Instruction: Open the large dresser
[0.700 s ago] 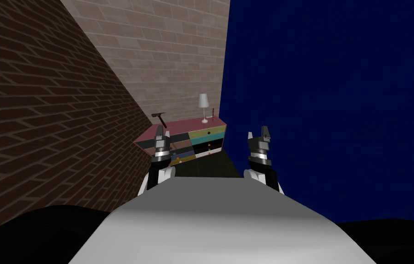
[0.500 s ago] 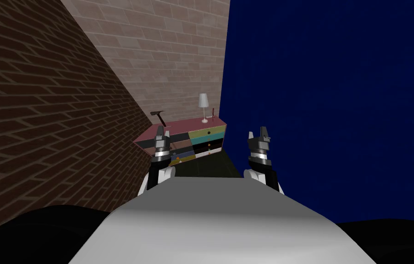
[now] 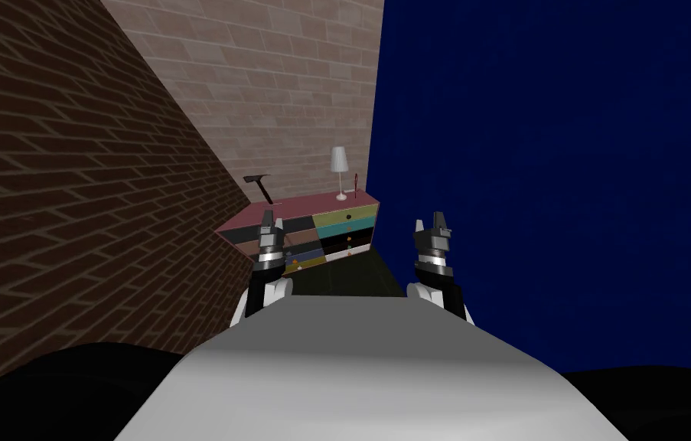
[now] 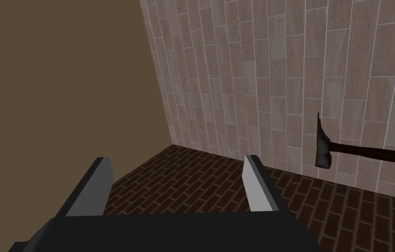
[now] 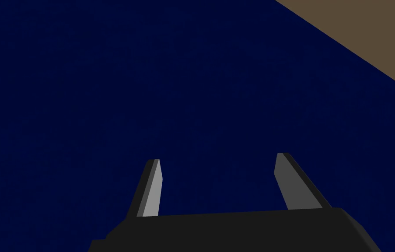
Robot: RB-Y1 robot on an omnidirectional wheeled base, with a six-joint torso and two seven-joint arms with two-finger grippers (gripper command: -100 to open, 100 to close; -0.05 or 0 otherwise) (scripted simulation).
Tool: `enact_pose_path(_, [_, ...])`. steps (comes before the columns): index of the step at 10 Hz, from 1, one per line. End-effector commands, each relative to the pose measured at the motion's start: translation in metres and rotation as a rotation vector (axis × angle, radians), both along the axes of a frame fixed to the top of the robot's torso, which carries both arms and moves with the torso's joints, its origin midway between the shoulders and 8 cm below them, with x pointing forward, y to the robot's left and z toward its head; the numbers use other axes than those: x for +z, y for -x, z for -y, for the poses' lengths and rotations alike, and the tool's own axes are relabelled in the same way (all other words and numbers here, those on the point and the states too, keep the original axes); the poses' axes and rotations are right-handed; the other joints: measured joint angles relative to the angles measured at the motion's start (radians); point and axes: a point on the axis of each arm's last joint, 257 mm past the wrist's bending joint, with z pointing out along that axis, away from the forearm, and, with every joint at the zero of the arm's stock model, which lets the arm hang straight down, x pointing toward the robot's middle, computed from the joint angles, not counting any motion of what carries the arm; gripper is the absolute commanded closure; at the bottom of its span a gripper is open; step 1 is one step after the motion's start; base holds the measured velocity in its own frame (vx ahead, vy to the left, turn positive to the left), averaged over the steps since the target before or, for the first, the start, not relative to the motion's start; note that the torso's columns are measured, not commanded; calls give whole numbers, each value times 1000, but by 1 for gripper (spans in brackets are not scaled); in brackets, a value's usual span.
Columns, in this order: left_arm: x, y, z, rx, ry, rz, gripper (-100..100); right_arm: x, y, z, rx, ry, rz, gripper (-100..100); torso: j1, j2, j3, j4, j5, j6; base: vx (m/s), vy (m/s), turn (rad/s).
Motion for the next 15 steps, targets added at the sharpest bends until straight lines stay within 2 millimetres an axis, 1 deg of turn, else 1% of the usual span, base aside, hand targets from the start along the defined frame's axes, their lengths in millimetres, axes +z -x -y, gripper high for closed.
enact_pose_path(1, [0, 0, 0, 0, 0, 0, 0, 0, 0, 0, 0, 0, 0, 0, 0, 74, -148, 74, 0, 0, 0, 0, 0])
enact_pose_path(2, [0, 0, 0, 0, 0, 0, 0, 0, 0, 0, 0, 0, 0, 0, 0, 148, -295, 148, 0, 0, 0, 0, 0])
enact_pose_path(3, [-6, -4, 3, -17, -38, -15, -100, 0, 0, 0, 0, 0, 0, 0, 0, 221, -443, 221, 0, 0, 43, -26, -9])
enact_pose_path(4, [-10, -6, 4, -24, -53, -24, -100, 0, 0, 0, 0, 0, -1, 0, -1, 253, -513, 254, 0, 0, 70, -41, -8])
enact_pose_path(5, [-16, -9, 4, -29, -65, -35, -100, 0, 0, 0, 0, 0, -1, 0, -1, 262, -533, 263, 0, 0, 87, -46, -6])
enact_pose_path(9, [-44, -20, 1, -39, -95, -82, -100, 0, 0, 0, 0, 0, -1, 0, -2, 267, -537, 268, 0, 0, 107, -64, -10])
enact_pose_path(13, [-78, -31, -5, -38, -104, -131, -100, 0, 0, 0, 0, 0, -1, 0, 1, 268, -537, 268, 0, 0, 136, -61, -13])
enact_pose_path(15, [-95, -35, -8, -37, -108, -156, -100, 0, 0, 0, 0, 0, -1, 0, -1, 269, -536, 268, 0, 0, 130, -80, -14])
